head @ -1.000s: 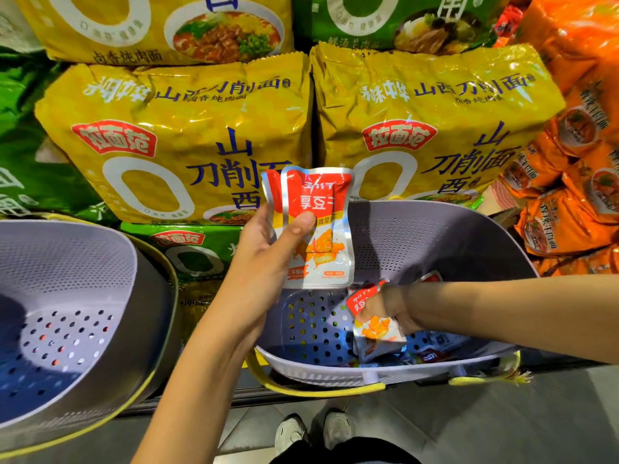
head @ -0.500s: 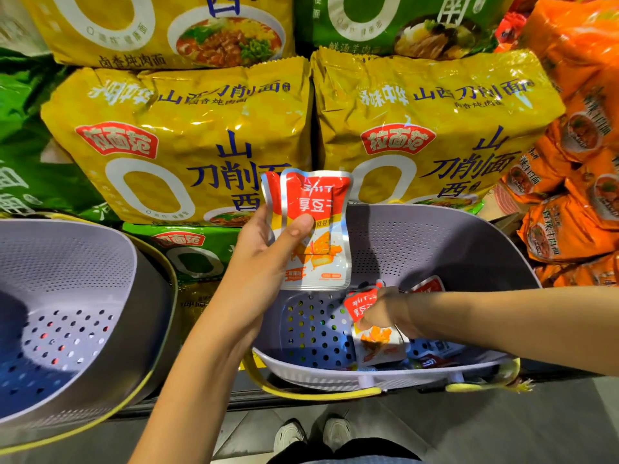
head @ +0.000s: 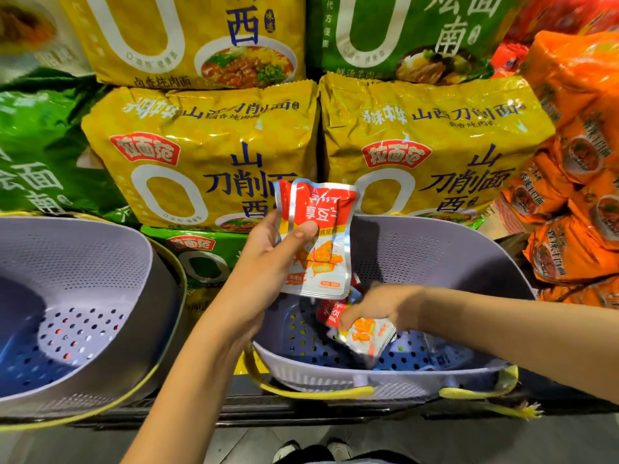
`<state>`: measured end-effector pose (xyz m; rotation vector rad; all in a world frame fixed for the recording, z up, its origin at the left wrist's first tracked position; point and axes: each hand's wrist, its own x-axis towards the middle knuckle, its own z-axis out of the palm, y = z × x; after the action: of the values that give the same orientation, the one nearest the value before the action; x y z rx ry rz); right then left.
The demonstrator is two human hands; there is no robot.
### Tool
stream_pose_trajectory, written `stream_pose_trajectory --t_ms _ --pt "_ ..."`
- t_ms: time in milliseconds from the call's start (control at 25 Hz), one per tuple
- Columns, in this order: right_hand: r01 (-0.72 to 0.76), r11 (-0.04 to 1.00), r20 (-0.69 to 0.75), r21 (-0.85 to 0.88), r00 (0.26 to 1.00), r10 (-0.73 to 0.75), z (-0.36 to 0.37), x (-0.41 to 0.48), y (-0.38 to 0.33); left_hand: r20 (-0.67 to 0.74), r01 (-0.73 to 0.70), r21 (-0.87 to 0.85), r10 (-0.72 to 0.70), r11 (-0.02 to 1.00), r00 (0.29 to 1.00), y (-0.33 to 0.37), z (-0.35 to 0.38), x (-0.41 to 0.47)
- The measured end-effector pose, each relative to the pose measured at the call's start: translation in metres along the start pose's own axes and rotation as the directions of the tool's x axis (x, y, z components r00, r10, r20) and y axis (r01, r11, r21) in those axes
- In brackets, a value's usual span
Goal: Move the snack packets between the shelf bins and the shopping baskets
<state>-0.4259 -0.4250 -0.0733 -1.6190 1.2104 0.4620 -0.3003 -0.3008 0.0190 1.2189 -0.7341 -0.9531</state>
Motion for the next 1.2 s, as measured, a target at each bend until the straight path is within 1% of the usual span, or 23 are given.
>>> stream_pose_trajectory --t_ms 80,120,200,280,360,400,480,600,760,880,920,1000,1080,1120,1200 --pt "0.072 0.997 0.042 0.02 0.997 -0.072 -0.022 -0.024 -0.006 -0.015 0.003 0.029 -0.002 1.0 1.0 0.002 0.0 -0.001" --pt "0.124 0.992 0.036 0.026 0.992 -0.125 -0.032 -0.037 -0.007 -0.027 -0.001 0.048 0.002 0.999 1.0 0.002 0.0 0.0" --pt "0.209 0.965 -0.015 0.158 0.978 -0.209 -0.05 -0.059 -0.004 -0.055 -0.003 0.072 0.007 0.997 0.998 0.003 0.001 0.001" --pt "0.293 0.884 -0.055 0.364 0.954 -0.294 -0.059 -0.082 -0.003 -0.096 -0.013 0.073 0.02 0.997 0.995 0.004 0.003 0.002" --pt "0.372 0.749 -0.106 0.547 0.919 -0.379 -0.059 -0.103 0.001 -0.141 -0.021 0.08 0.032 0.997 0.99 0.007 0.006 0.0" --pt "0.4 0.685 -0.135 0.609 0.903 -0.408 -0.057 -0.108 0.005 -0.158 -0.023 0.091 0.037 0.996 0.987 0.009 0.009 -0.003" --pt "0.445 0.615 -0.173 0.65 0.876 -0.451 -0.048 -0.123 0.008 -0.177 -0.036 0.084 0.051 0.996 0.983 0.014 0.012 -0.009" --pt "0.493 0.526 -0.242 0.693 0.846 -0.475 -0.036 -0.144 0.007 -0.182 -0.064 0.058 0.074 0.996 0.981 0.021 0.011 -0.02" --pt "0.6 0.411 -0.357 0.686 0.77 -0.528 -0.002 -0.182 0.007 -0.202 -0.091 0.041 0.097 0.995 0.975 0.03 -0.002 -0.048" --pt "0.676 0.417 -0.474 0.608 0.73 -0.492 0.039 -0.201 0.014 -0.149 -0.099 0.026 0.102 0.995 0.984 0.03 -0.017 -0.085" --pt "0.677 0.422 -0.501 0.602 0.733 -0.461 0.06 -0.208 0.016 -0.132 -0.09 0.027 0.093 0.996 0.987 0.027 -0.026 -0.101" --pt "0.665 0.415 -0.522 0.621 0.746 -0.413 0.108 -0.217 0.027 -0.096 -0.061 0.057 0.066 0.997 0.993 0.015 -0.047 -0.132" --pt "0.653 0.343 -0.535 0.676 0.754 -0.381 0.157 -0.223 0.042 -0.052 -0.015 0.103 0.02 0.995 0.998 -0.004 -0.065 -0.162" --pt "0.638 0.324 -0.536 0.698 0.766 -0.355 0.18 -0.225 0.051 -0.028 0.021 0.125 -0.018 0.992 0.999 -0.015 -0.072 -0.177" --pt "0.601 0.341 -0.551 0.723 0.799 -0.241 0.22 -0.227 0.075 0.016 0.107 0.167 -0.111 0.98 0.994 -0.041 -0.08 -0.205"
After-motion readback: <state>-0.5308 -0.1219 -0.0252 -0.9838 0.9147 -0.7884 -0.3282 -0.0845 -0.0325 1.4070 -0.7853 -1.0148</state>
